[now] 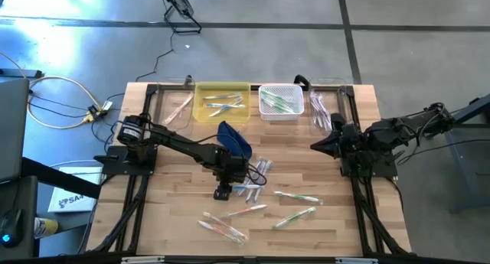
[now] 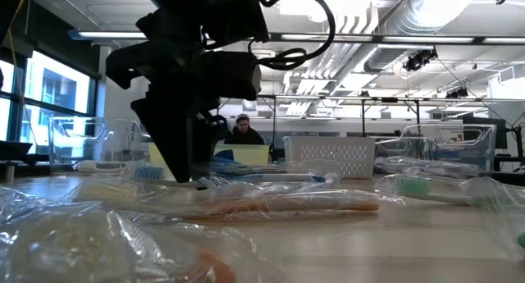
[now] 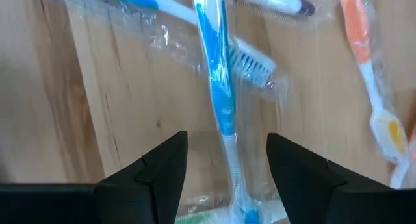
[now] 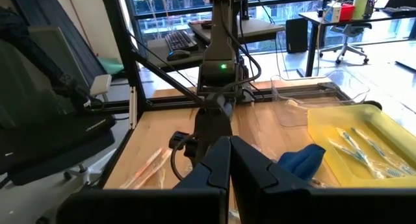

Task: Pick & Place Toothbrushes
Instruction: Put the blue toothbrush into the yellow bin

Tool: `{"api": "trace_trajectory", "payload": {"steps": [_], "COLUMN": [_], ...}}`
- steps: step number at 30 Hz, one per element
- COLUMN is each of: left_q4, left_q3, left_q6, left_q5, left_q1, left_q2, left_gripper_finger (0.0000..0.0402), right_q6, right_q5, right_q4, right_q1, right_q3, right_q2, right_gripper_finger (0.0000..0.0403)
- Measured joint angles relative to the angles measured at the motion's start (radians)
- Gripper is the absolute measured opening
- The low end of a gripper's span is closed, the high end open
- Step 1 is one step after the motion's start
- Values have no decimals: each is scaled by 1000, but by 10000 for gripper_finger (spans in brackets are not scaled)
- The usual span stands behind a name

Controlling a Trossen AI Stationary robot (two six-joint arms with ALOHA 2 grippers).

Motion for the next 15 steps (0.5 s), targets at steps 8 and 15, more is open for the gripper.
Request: {"api": "trace_trajectory", "payload": {"steps": [8, 15], "left_q4": [6, 7], "left_q3": [0, 0], "left_q6": [1, -19], "left_q5": [-7, -22], "left_q1": [0, 0], "left_q2": [0, 0], "left_gripper_finger": [207, 207], "right_q6": [0, 0], "right_q5": [0, 2], "right_q4": [1, 6], "right_q1": [0, 0], "right_q3": [-1, -1], "right_q2": [11, 19], "right_gripper_finger": [3, 3]}}
